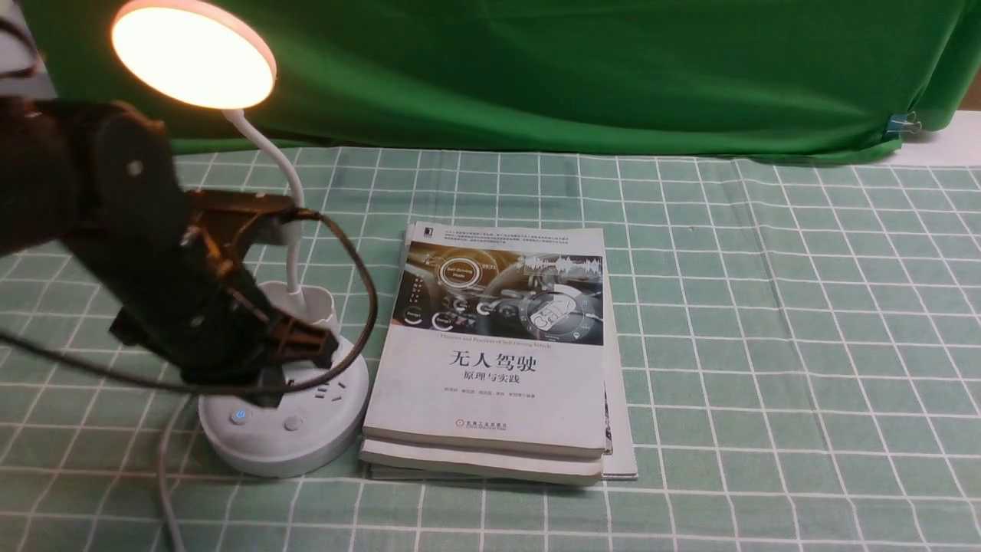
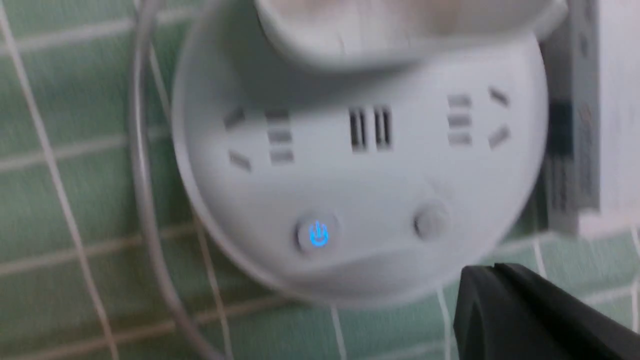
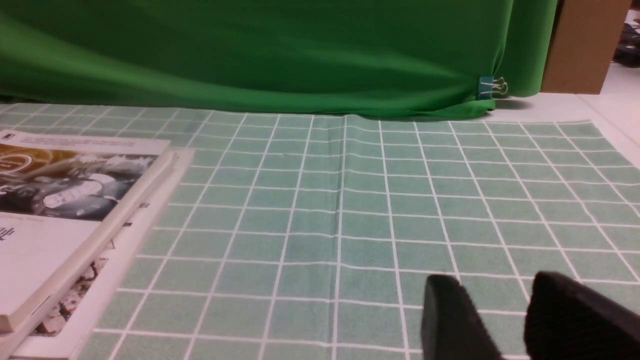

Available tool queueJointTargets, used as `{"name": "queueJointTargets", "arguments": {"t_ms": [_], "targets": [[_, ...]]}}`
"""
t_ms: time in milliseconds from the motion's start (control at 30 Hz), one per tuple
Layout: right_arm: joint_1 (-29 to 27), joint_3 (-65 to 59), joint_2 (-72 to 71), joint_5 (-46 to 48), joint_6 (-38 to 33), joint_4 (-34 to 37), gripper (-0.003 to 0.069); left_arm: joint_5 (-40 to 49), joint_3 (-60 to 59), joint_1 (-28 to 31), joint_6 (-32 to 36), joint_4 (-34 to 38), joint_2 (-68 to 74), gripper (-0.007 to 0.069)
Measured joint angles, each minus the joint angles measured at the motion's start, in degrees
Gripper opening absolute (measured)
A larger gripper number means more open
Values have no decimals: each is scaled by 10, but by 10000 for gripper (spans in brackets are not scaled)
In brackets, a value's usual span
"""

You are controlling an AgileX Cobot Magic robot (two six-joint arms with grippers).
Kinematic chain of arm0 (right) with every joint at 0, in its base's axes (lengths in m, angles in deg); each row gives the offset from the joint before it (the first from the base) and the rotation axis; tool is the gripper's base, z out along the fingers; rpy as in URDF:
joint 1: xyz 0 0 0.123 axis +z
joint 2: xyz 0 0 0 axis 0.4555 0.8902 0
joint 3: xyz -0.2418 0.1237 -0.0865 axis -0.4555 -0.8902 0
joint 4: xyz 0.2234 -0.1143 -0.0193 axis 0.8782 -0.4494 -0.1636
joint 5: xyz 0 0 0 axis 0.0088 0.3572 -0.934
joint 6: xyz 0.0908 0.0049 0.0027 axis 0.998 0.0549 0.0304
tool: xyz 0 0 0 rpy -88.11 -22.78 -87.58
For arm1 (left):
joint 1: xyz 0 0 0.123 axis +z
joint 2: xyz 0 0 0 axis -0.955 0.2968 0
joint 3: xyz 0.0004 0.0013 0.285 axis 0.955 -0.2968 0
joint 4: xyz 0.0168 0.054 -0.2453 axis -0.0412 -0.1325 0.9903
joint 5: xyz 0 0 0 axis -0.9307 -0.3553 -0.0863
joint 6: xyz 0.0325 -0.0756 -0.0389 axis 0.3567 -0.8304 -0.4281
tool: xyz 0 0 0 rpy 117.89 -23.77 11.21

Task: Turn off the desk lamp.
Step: Use the left arm to press the button switch on the lamp holder

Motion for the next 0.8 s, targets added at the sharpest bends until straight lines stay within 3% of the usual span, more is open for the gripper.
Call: {"name": "queueJointTargets", "arguments": {"t_ms": [233, 800], "targets": [[0, 0, 0, 0, 0, 0, 242, 32, 40, -53, -21, -50, 32, 1], [0, 0, 0, 0, 0, 0, 242, 24, 41, -50, -11, -67, 88, 1]]}}
